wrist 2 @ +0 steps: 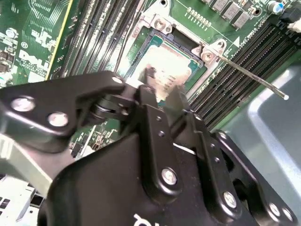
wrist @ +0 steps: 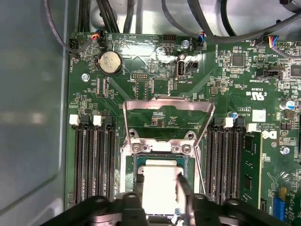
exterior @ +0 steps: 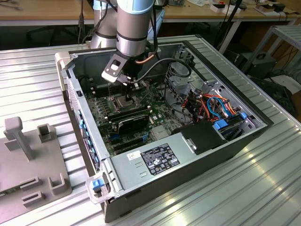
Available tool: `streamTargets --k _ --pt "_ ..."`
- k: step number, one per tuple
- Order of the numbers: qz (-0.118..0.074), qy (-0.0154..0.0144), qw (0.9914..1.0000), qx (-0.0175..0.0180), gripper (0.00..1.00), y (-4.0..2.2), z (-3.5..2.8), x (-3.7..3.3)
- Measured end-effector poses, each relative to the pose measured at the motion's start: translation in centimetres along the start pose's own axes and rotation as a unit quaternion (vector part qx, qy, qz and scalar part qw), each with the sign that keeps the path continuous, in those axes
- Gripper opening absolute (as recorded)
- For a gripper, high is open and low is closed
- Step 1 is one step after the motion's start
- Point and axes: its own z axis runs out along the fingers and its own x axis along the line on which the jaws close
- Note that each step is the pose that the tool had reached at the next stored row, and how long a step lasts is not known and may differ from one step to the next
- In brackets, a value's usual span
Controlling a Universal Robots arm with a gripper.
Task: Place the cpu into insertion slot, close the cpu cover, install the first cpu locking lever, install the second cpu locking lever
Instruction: 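Place the cpu into insertion slot, then close the cpu cover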
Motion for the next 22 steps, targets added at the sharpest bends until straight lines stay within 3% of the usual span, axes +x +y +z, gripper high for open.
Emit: streamTargets --k 4,22 --pt "0.0 0.0001 1.0 0.0011 0.11 0.07 -0.72 -0.02" --pt "0.0 0.0001 1.0 0.0016 0.11 0.08 -0.85 -0.02"
